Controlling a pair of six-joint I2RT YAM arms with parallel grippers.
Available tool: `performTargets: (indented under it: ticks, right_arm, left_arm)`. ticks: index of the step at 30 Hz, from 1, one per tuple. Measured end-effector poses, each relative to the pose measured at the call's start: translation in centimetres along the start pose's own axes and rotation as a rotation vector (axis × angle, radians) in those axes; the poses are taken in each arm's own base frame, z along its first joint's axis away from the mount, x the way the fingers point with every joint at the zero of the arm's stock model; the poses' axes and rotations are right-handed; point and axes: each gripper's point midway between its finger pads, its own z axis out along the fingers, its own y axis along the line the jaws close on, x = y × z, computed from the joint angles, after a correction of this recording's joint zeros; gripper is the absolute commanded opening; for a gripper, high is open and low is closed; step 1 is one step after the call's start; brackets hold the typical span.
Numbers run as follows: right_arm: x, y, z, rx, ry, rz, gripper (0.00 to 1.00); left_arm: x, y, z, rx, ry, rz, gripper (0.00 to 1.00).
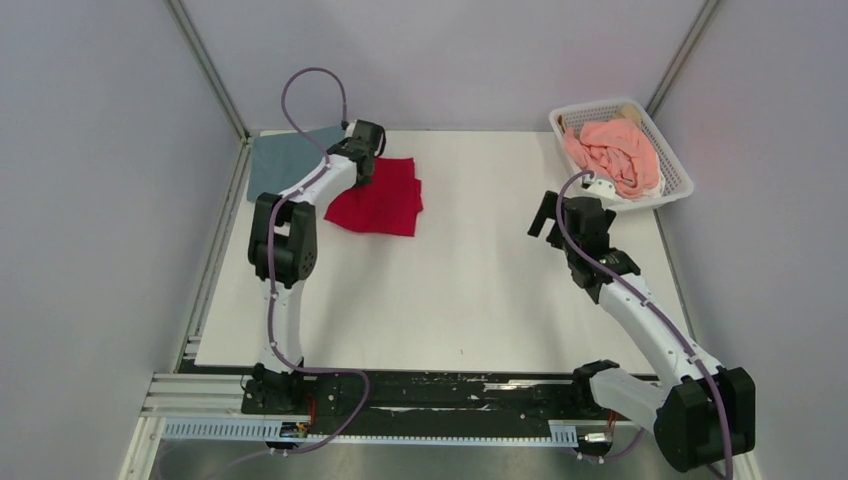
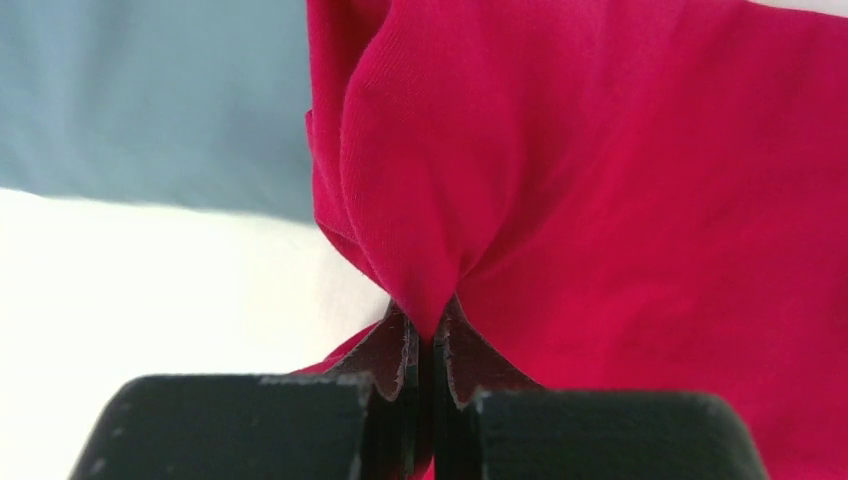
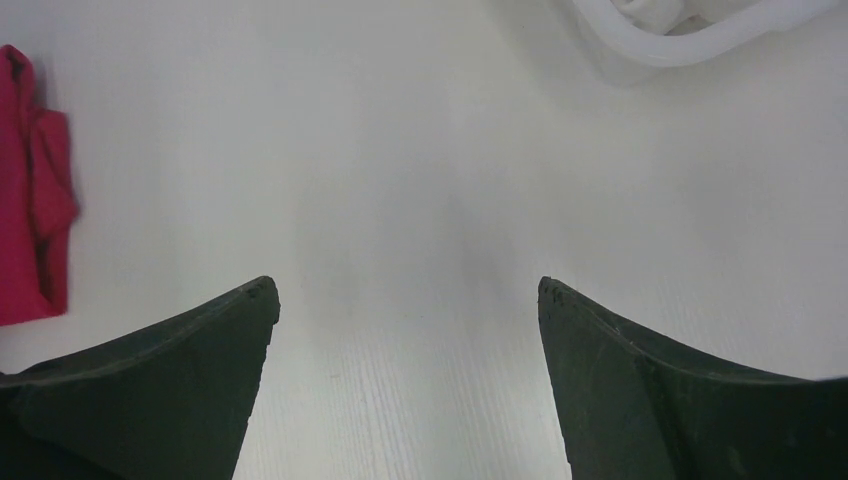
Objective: Fold and stack the t-shirts
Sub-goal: Put the neatly folded tshirt into the corner of the board with the left arm
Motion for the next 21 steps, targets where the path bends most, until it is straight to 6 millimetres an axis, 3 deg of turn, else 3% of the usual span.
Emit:
performTargets:
  ticks: [3, 5, 15, 21]
  right_arm:
    - [0.4, -0.1, 0.4, 0.005, 0.007, -0.007, 1.00]
    - [0.8, -0.2, 0.8, 0.012, 0.018, -0.015, 1.00]
    - [1.9, -0.5, 2.0, 0.040, 0.052, -0.042, 1.00]
    - [1.9, -0.7, 2.1, 0.053, 0.047, -0.047, 1.00]
  left_arm:
    - [-3.2, 3.5, 0.8, -0.119, -0.105, 0.034, 0.00]
    - [-4.9, 4.7, 0.8, -0.167, -0.159, 0.072, 0.00]
    - [-11.6, 6.6, 0.0, -0.158, -0.309, 0.134, 0.00]
    - [-13.6, 9.1, 0.6, -0.155, -0.346, 0.175, 0.00]
